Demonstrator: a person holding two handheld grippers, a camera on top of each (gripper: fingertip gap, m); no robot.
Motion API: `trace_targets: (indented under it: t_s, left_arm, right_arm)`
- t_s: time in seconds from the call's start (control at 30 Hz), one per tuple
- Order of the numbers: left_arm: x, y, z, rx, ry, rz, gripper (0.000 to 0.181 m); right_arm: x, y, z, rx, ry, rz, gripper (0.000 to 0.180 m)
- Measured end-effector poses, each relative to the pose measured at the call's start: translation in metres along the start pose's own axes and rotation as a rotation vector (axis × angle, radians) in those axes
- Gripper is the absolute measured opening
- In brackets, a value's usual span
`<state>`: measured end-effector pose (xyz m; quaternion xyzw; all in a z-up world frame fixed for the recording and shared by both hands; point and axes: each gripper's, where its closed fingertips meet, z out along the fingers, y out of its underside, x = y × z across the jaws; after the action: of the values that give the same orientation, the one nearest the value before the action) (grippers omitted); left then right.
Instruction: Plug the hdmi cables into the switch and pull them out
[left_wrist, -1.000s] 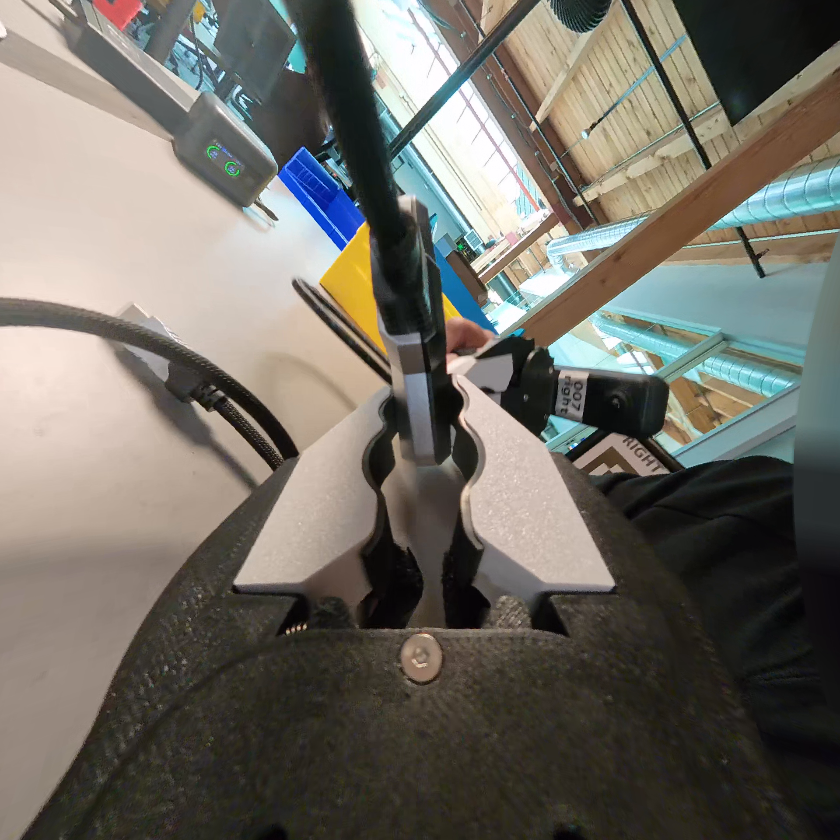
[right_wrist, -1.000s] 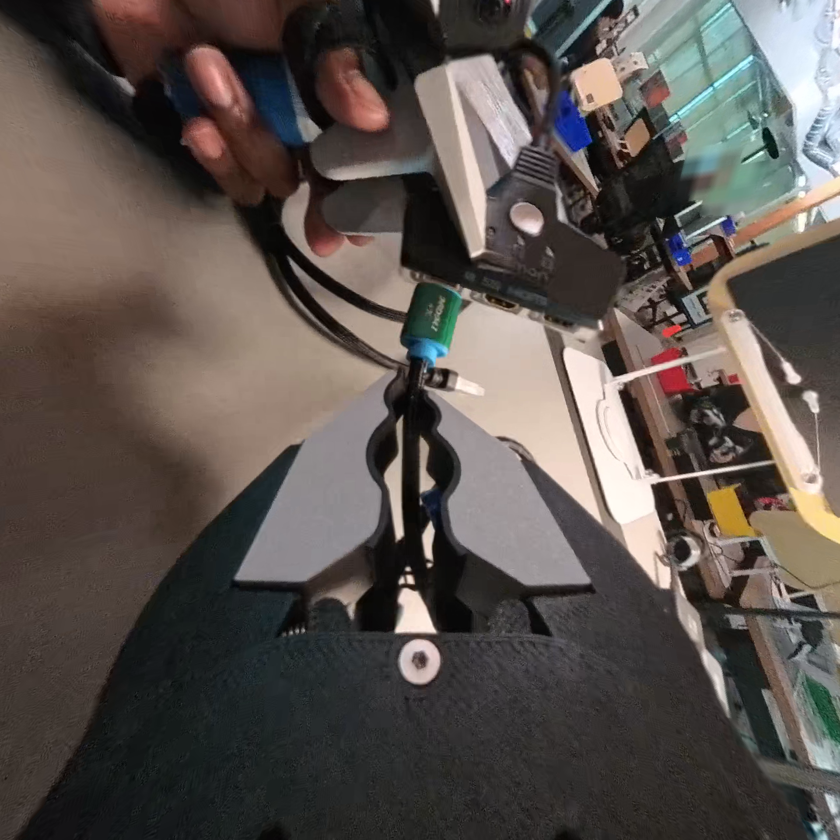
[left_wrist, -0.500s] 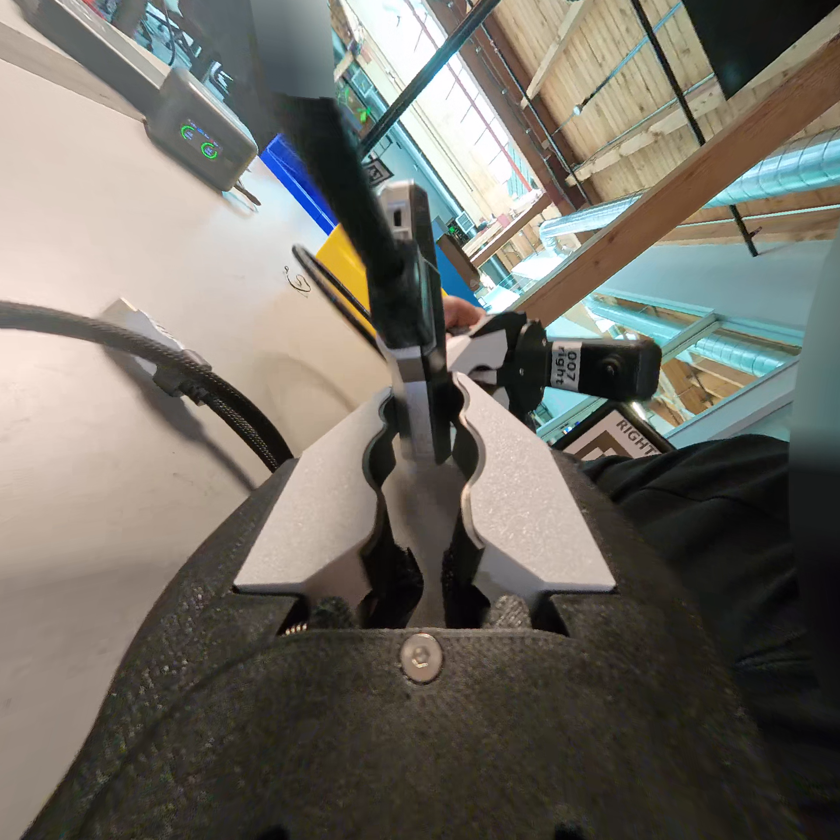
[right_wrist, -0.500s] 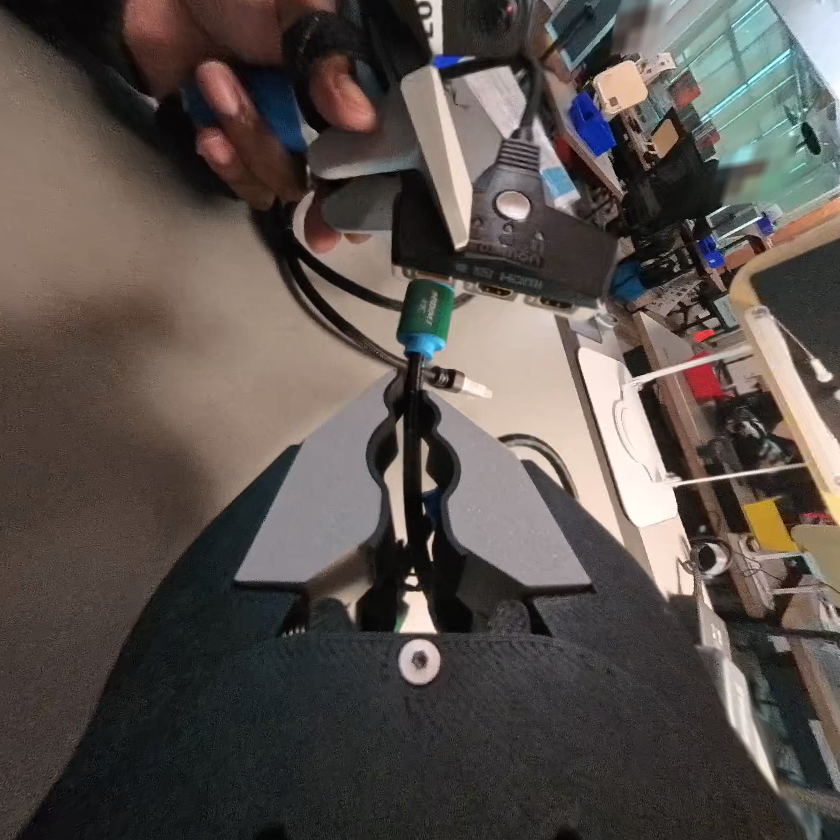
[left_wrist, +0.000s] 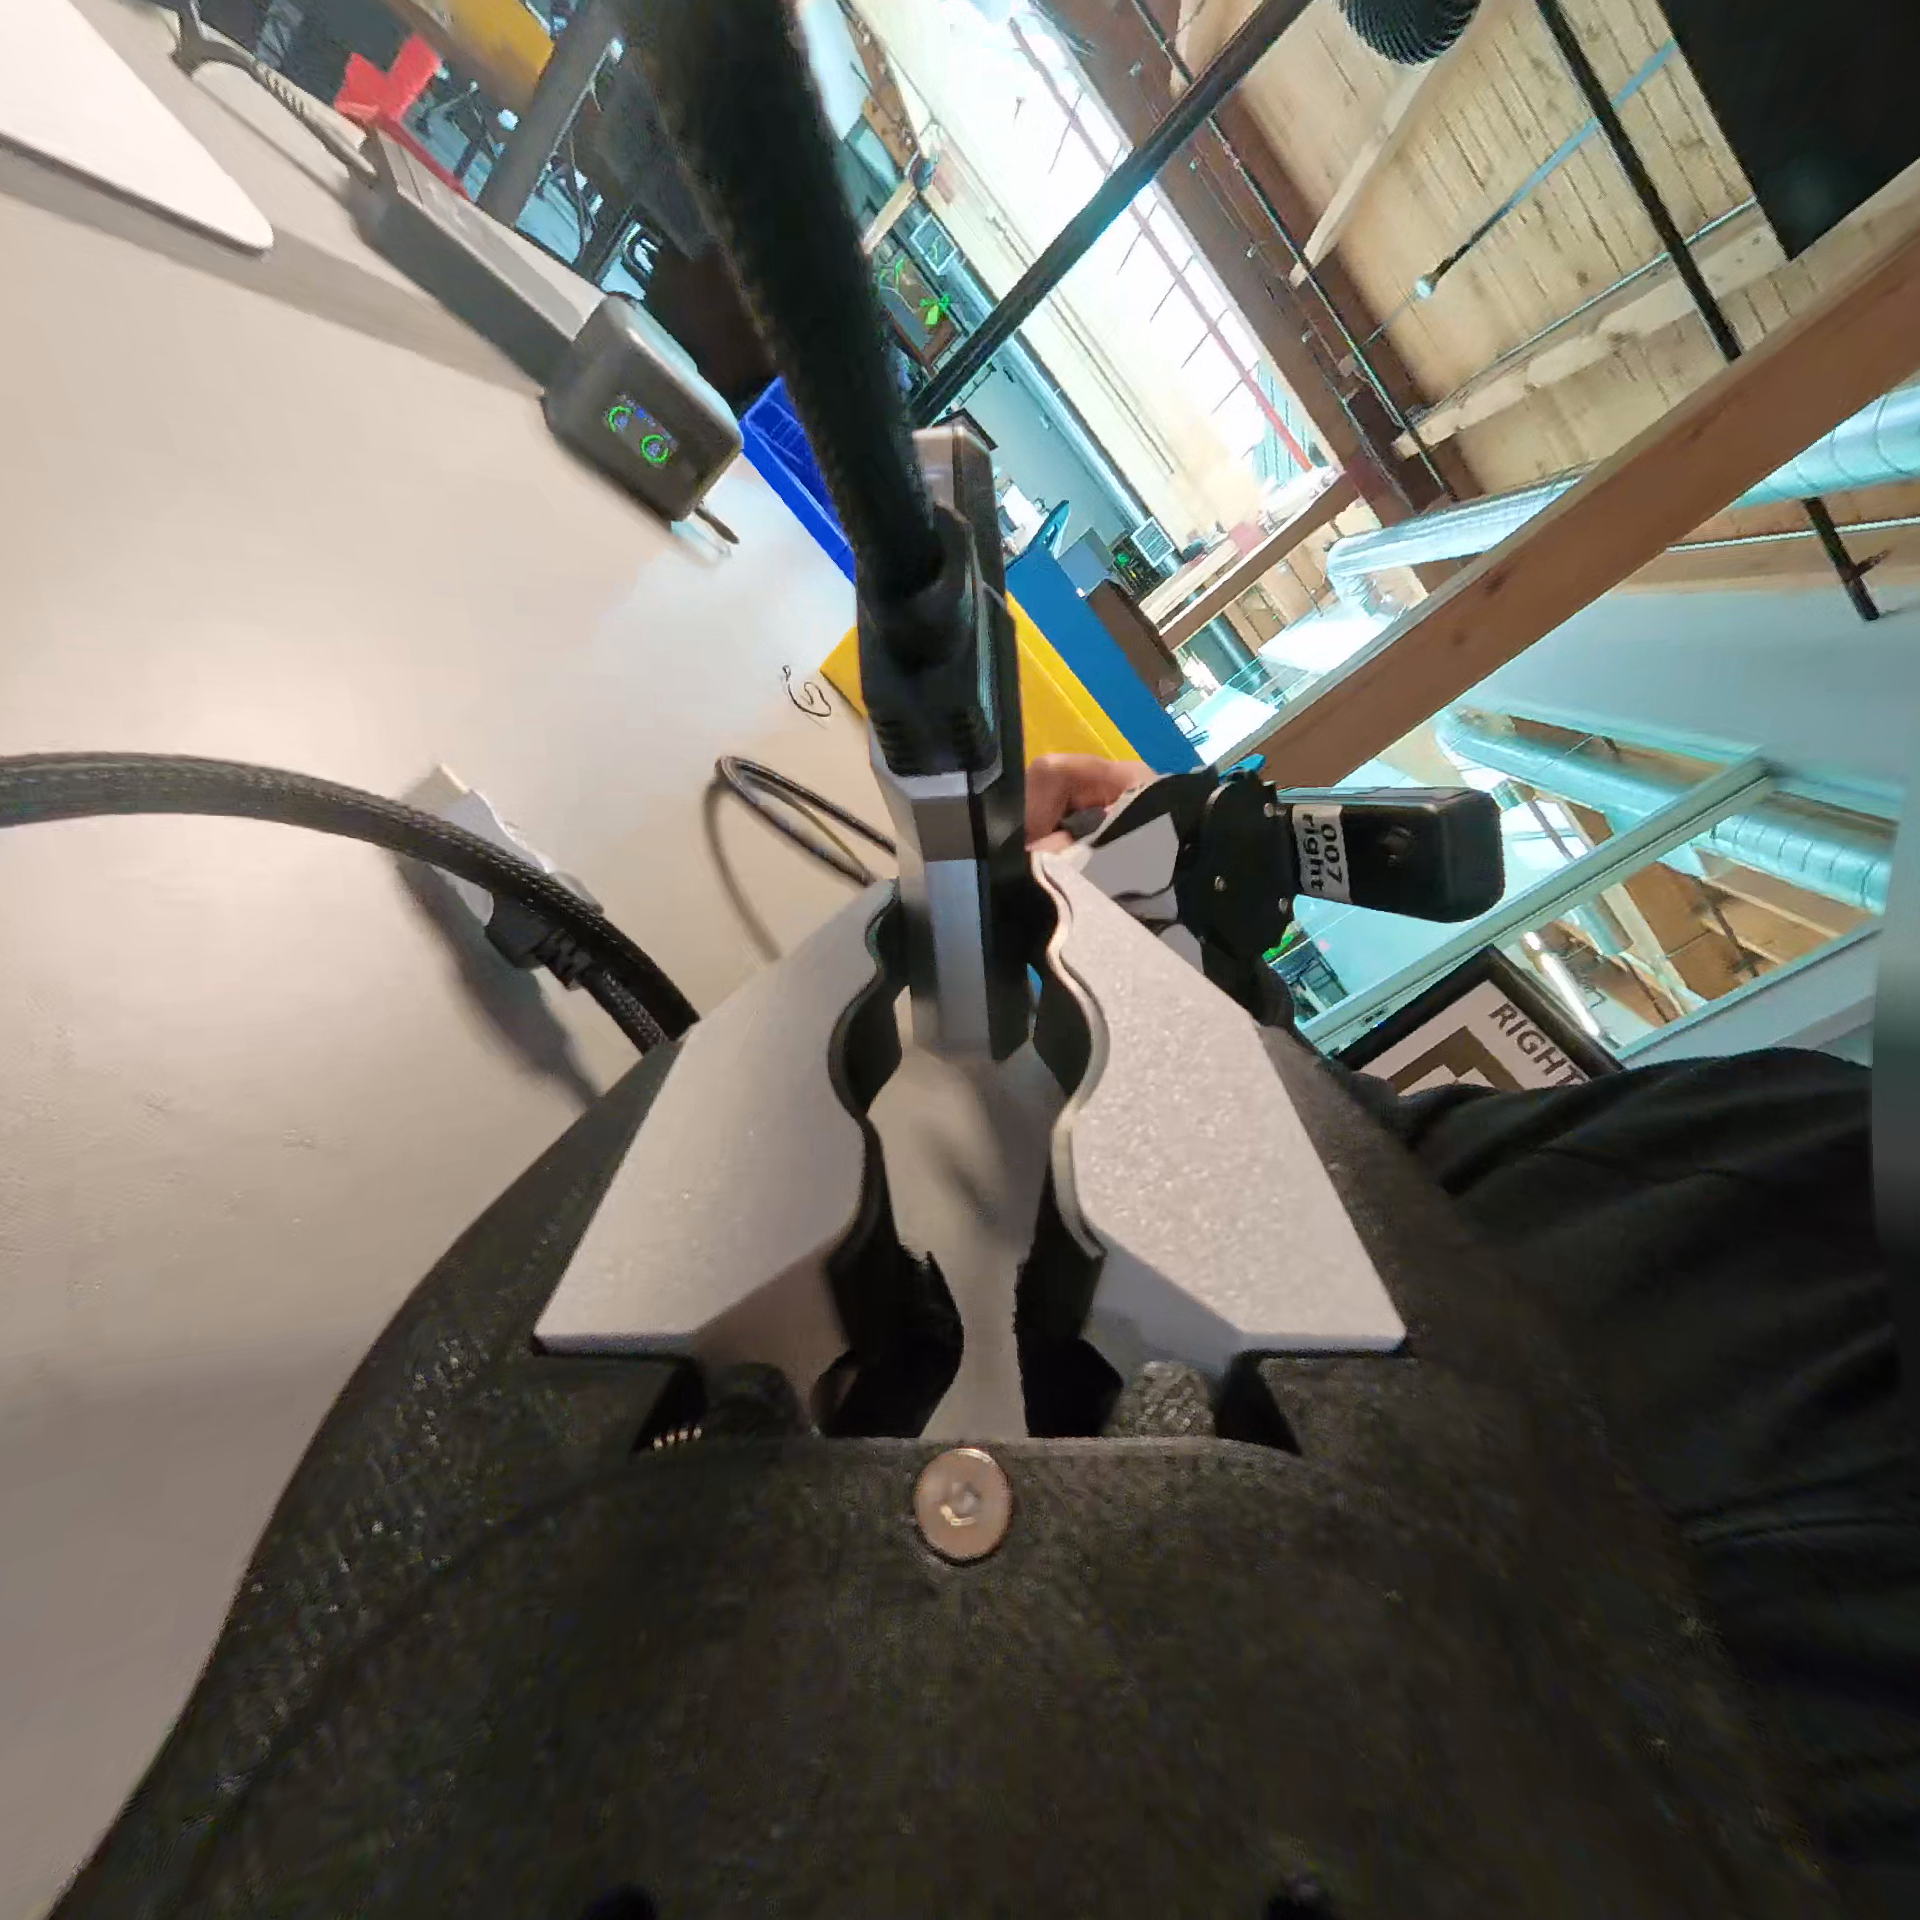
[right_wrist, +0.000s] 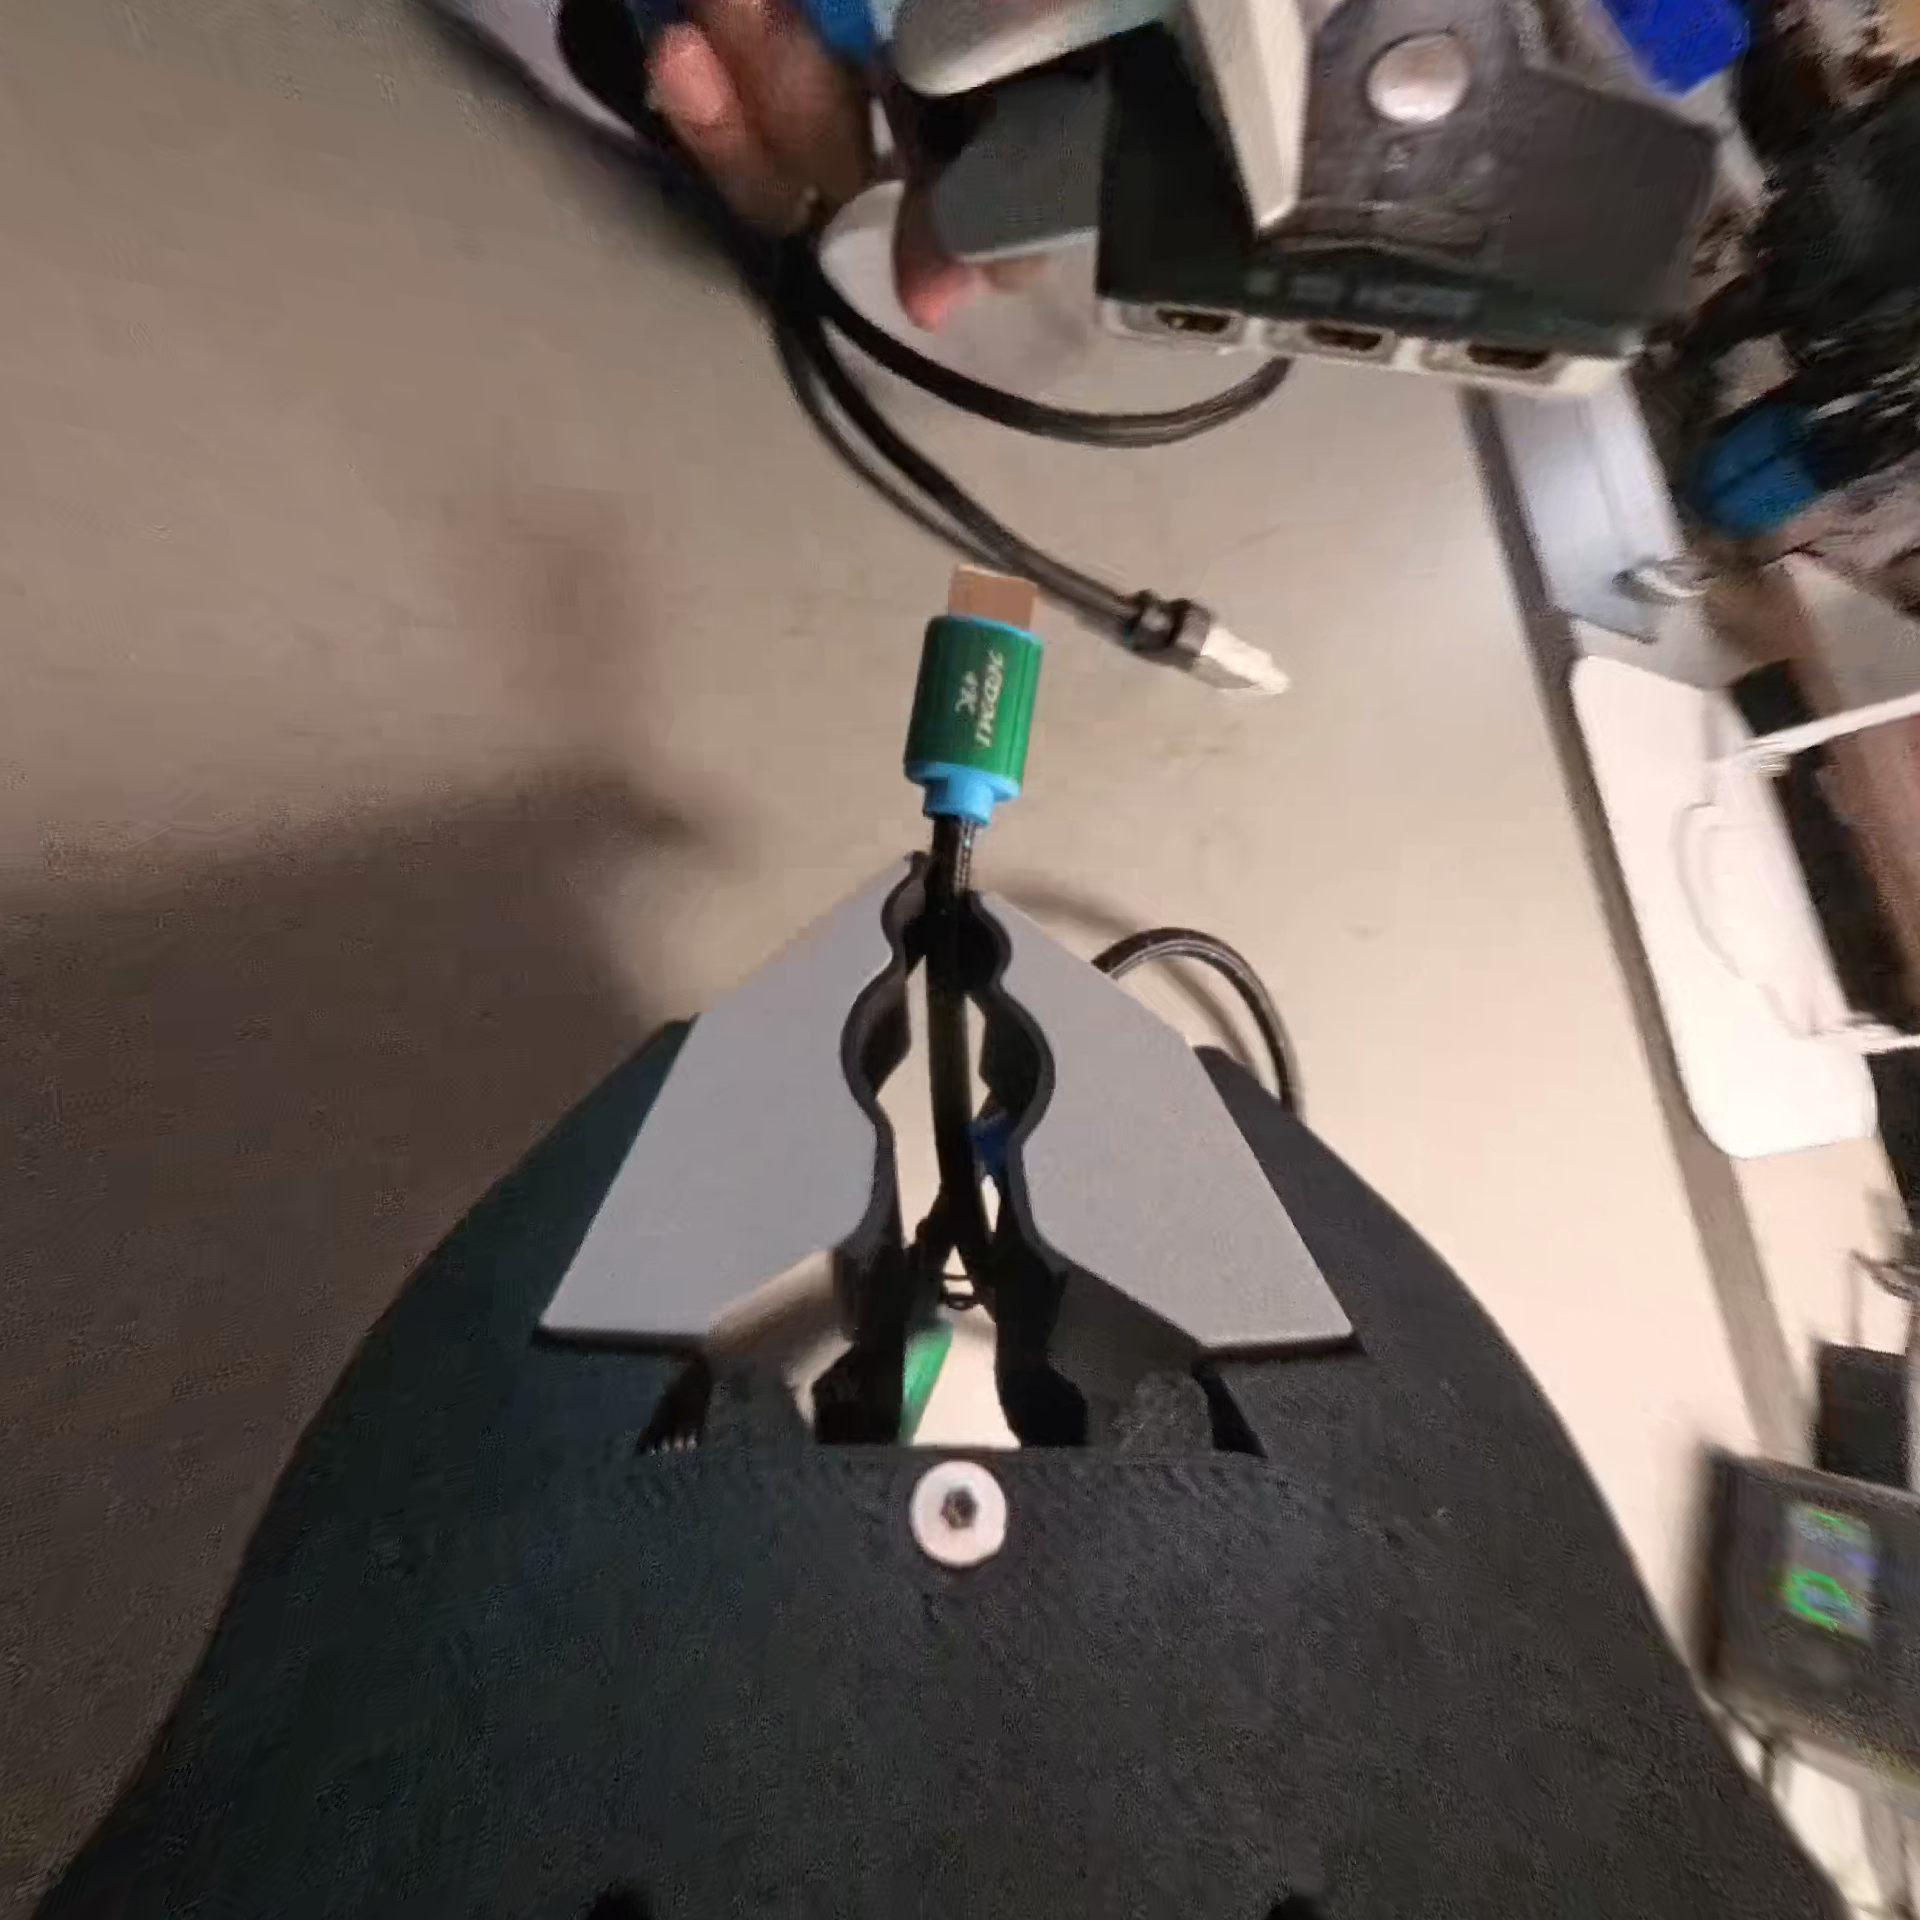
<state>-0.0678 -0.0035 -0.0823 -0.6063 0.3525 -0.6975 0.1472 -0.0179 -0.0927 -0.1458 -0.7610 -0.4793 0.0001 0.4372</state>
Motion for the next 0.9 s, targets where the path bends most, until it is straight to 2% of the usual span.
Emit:
trace_targets:
  t_s: [0.1, 0.27, 0.43, 0.53, 0.63, 0.73, 0.9]
  left_arm:
    - [-0.004, 0.002, 0.001, 0.004, 0.013, -0.048, 0.021]
    - [-0.008, 0.005, 0.002, -0.009, -0.007, -0.043, 0.021]
    - [-0.009, 0.006, 0.004, -0.019, -0.014, -0.040, 0.021]
    - [-0.009, 0.007, 0.005, -0.024, -0.019, -0.033, 0.020]
    - [-0.010, 0.006, 0.004, -0.022, -0.024, -0.032, 0.020]
    - [-0.012, 0.004, 0.003, -0.007, -0.034, -0.036, 0.020]
    - [-0.014, 0.002, 0.001, 0.011, -0.051, -0.030, 0.020]
  right_arm:
    - [-0.013, 0.008, 0.005, -0.060, -0.059, 0.004, 0.012]
    - [-0.004, -0.004, -0.005, 0.014, -0.059, 0.097, 0.042]
    - [0.005, 0.035, 0.004, -0.140, -0.046, 0.196, 0.075]
    - [-0.002, 0.036, 0.007, -0.135, -0.115, 0.282, 0.068]
    - [0.003, 0.041, 0.009, -0.166, -0.076, 0.320, 0.031]
    - [0.007, 0.041, 0.006, -0.197, -0.004, 0.255, 0.008]
    - [0.003, 0.018, -0.019, -0.098, 0.115, 0.275, 0.007]
